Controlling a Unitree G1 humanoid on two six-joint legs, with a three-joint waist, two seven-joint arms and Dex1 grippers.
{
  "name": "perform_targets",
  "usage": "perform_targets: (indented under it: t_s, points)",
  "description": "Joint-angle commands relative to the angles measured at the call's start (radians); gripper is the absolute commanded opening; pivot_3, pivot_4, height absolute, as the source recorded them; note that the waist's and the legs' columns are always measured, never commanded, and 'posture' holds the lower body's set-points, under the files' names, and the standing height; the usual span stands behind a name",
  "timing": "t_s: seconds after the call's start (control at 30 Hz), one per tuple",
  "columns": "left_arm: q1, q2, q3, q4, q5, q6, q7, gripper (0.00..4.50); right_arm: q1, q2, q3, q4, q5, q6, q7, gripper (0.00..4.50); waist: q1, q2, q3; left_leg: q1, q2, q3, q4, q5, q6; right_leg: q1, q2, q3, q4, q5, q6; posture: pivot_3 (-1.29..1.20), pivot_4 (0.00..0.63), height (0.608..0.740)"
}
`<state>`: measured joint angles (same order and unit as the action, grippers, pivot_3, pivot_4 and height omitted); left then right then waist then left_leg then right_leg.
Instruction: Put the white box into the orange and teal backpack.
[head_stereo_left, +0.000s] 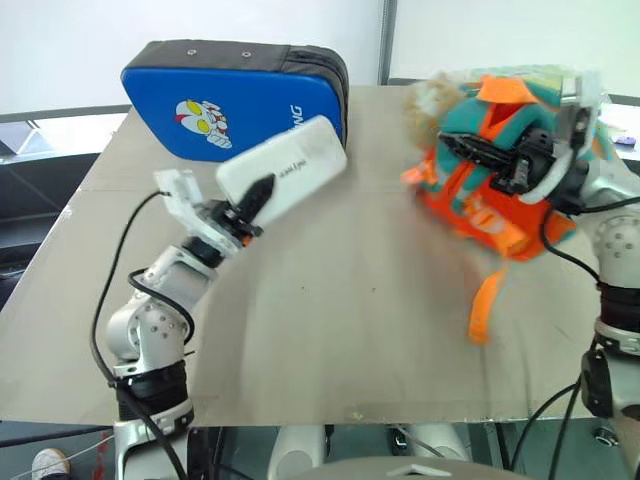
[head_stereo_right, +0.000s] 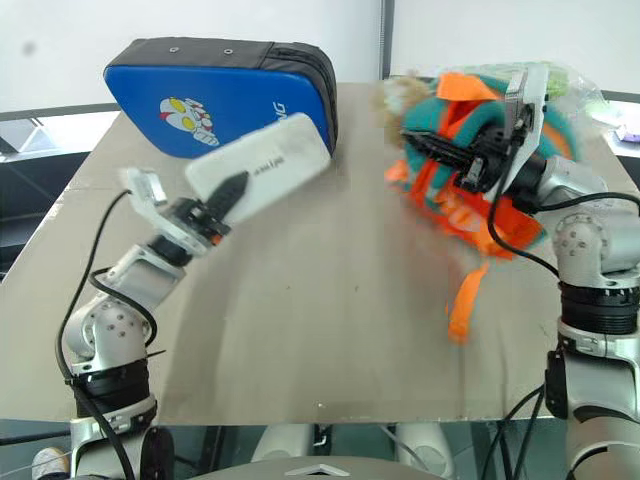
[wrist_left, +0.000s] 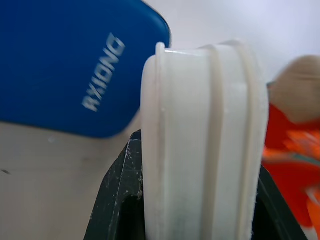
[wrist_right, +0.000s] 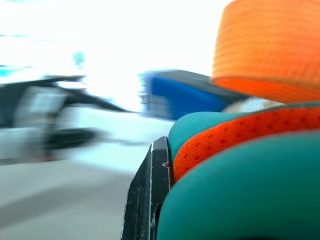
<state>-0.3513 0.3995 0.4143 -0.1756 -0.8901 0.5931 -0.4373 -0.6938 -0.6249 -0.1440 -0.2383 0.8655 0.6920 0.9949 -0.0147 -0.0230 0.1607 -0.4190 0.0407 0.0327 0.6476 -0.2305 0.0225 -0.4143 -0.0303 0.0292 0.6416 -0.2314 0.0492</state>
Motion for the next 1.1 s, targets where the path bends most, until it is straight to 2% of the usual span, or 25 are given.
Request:
perform_targets:
  t_s: [0.03,0.17,0.33,0.47,0.57,0.8,0.9,1.1]
  points:
    - [-0.025,0.050,0.073,-0.013,-0.067,-0.021,-0.060,1.00,0.051,-0.043,0.032,-0.103,-0.027,-0.005,0.015,0.03,0.002,-0.001,0.000,-0.001,0.000,-0.001,0.000,0.000,0.000,0.000,-0.001,-0.001,-0.001,0.000,0.000,0.00,0.150,0.740]
    - [0.015,0.145,0.091,-0.040,-0.092,0.011,-0.156,1.00,0.151,-0.060,0.101,-0.091,-0.181,-0.100,-0.008,0.03,0.010,-0.003,0.001,-0.005,-0.002,0.000,0.003,0.000,0.000,0.000,-0.005,-0.004,-0.001,0.000,0.001,0.00,0.150,0.740]
    - [0.048,0.218,0.121,-0.095,-0.206,0.070,-0.249,1.00,0.175,-0.033,0.115,-0.086,-0.223,-0.135,-0.028,0.03,0.008,-0.006,0.003,-0.004,-0.002,-0.001,0.005,0.000,0.001,0.000,-0.006,-0.004,0.000,0.000,0.001,0.00,0.150,0.740]
    - [0.069,0.275,0.190,-0.135,-0.402,0.163,-0.265,1.00,0.166,-0.013,0.106,-0.067,-0.239,-0.139,-0.061,0.03,0.004,-0.006,0.003,-0.003,-0.001,-0.003,0.005,0.000,0.000,0.001,-0.005,-0.006,0.002,0.000,0.000,0.00,0.150,0.740]
    - [0.063,0.352,0.279,-0.072,-0.534,0.227,-0.259,1.00,0.111,0.020,0.079,-0.013,-0.249,-0.139,-0.120,0.03,-0.002,-0.007,0.004,-0.002,-0.001,-0.007,0.005,0.000,0.000,0.001,-0.004,-0.006,0.003,0.000,0.000,0.00,0.150,0.740]
    - [0.045,0.526,0.348,0.011,-0.675,0.345,-0.348,1.00,0.063,0.015,0.071,0.039,-0.250,-0.123,-0.122,0.03,0.008,-0.007,0.005,-0.001,-0.001,-0.008,0.004,0.000,0.000,0.001,-0.004,-0.006,0.003,-0.001,0.000,0.00,0.150,0.740]
    - [0.058,0.562,0.352,0.002,-0.674,0.366,-0.394,1.00,0.051,0.015,0.072,0.057,-0.253,-0.117,-0.119,0.03,0.006,-0.008,0.006,-0.002,-0.002,-0.007,0.004,0.000,0.000,0.001,-0.005,-0.006,0.002,-0.001,0.000,0.00,0.150,0.740]
    - [0.121,0.531,0.224,-0.139,-0.379,0.201,-0.510,1.00,0.032,0.024,0.067,0.050,-0.226,-0.098,-0.111,0.03,0.005,-0.007,0.007,-0.001,-0.002,-0.007,0.004,0.000,0.000,0.001,-0.005,-0.006,0.002,-0.001,-0.002,0.00,0.150,0.740]
